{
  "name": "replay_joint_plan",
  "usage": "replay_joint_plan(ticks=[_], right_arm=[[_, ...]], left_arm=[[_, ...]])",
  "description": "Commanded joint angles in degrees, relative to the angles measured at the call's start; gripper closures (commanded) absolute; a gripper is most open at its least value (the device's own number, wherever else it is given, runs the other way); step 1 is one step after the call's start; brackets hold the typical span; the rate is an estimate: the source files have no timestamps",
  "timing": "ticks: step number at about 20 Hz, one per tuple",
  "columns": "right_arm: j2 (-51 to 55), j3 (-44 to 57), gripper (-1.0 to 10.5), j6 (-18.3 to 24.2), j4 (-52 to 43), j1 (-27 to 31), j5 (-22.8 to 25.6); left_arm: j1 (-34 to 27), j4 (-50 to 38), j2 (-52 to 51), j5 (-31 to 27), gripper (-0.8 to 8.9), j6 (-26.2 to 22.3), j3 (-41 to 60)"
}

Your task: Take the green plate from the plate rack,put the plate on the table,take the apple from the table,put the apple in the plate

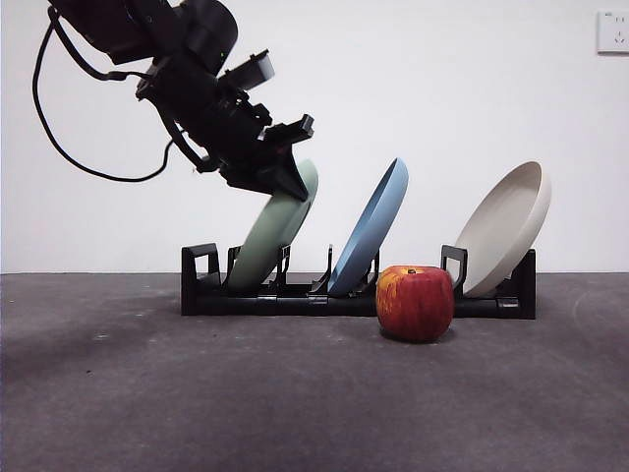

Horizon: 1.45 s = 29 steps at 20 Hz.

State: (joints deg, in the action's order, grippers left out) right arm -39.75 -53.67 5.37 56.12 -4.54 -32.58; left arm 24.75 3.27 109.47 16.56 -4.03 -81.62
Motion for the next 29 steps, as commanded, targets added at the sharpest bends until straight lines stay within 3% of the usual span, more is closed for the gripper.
replay_joint_plan(ticks=[1, 12, 14, 16, 17, 19, 23, 29], right_arm=[[0.0, -0.11, 2.6, 0.24, -0.07, -0.15, -0.11], [0.0, -0.11, 2.6, 0.28, -0.09, -0.15, -0.13], [0.0, -0.11, 2.6, 0.28, -0.09, -0.15, -0.13], [0.0, -0.11, 2.6, 0.28, -0.09, -0.15, -0.15], [0.0, -0.11, 2.6, 0.28, -0.11, -0.15, -0.13], [0.0, -0.11, 2.6, 0.28, -0.13, -0.15, -0.13], [0.0, -0.11, 2.6, 0.24, -0.13, -0.15, -0.15], [0.0, -0.11, 2.6, 0.09, -0.15, -0.15, -0.46]], left_arm=[[0.28, 0.24, 0.55, 1.95, 8.22, 0.07, 0.02], [0.28, 2.03, -13.03, 1.86, 8.22, 1.27, -0.24], [0.7, 7.65, -18.1, 1.95, 8.22, 0.33, -0.24], [2.47, 17.62, -23.93, 1.31, 8.21, -3.82, -0.24], [3.69, 22.32, -26.58, -0.22, 8.21, -6.49, -0.24], [7.37, 31.76, -30.99, -8.94, 8.2, -11.32, -0.24], [17.31, 47.32, -33.09, -25.51, 8.19, -13.84, 0.11], [31.56, 43.01, -31.34, -38.91, 8.19, -12.72, 15.23]])
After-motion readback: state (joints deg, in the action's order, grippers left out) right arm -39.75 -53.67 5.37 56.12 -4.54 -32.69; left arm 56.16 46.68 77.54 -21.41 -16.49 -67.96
